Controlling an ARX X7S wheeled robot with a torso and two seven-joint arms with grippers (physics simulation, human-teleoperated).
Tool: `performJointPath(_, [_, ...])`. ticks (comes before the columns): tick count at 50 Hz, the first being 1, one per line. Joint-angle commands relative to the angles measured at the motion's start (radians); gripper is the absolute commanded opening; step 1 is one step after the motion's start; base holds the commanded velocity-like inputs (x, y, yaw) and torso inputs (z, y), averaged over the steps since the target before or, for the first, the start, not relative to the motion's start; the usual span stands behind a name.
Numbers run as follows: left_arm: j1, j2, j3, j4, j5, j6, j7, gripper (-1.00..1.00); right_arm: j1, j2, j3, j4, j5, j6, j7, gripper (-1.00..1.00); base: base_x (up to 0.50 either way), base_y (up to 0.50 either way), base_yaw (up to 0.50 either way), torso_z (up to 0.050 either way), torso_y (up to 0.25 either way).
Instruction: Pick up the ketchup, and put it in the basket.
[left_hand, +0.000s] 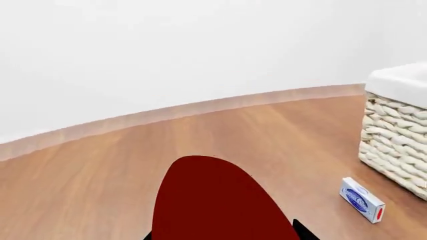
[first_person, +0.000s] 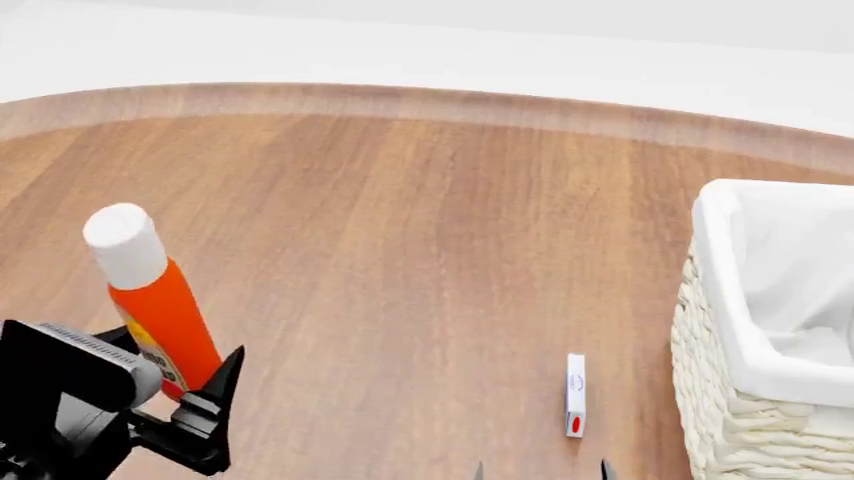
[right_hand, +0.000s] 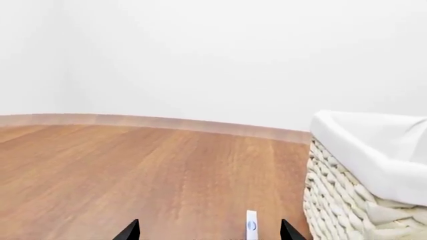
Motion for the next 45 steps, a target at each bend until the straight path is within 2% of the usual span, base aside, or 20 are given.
performJointPath(1, [-0.253,0.079,0.081,-0.191,0.037,0.008,0.096,-1.00,-0.001,0.002,-0.001,0.007,0.013,-0.006,-0.003,1.00,0.00,0.00,0.00,0.000,0.000])
performJointPath(10, [-0.396,0.112,0.182,-0.367,0.089,0.098,0.303,-1.00,0.008,0.001,-0.008,0.021,0.015,-0.007,-0.006,1.00,0.00,0.00,0.00,0.000,0.000])
performJointPath(18, [-0.490,0.149,0.229,-0.478,0.076,0.093,0.442,-1.00,0.008,0.003,-0.011,0.022,0.017,-0.007,-0.005,1.00,0.00,0.00,0.00,0.000,0.001])
performJointPath(27, [-0.554,0.197,0.220,-0.599,0.052,0.115,0.502,-1.00,0.006,0.005,-0.010,0.022,0.023,-0.009,-0.001,1.00,0.00,0.00,0.00,0.000,0.000])
performJointPath(33, [-0.532,0.177,0.237,-0.535,0.017,0.065,0.549,-1.00,0.011,0.002,-0.015,0.036,0.023,-0.013,-0.002,1.00,0.00,0.00,0.00,0.000,0.000])
performJointPath(45, [-0.541,0.174,0.249,-0.562,0.020,0.081,0.581,-1.00,0.014,0.010,-0.009,0.015,0.033,0.006,0.007,1.00,0.00,0.00,0.00,0.000,0.001])
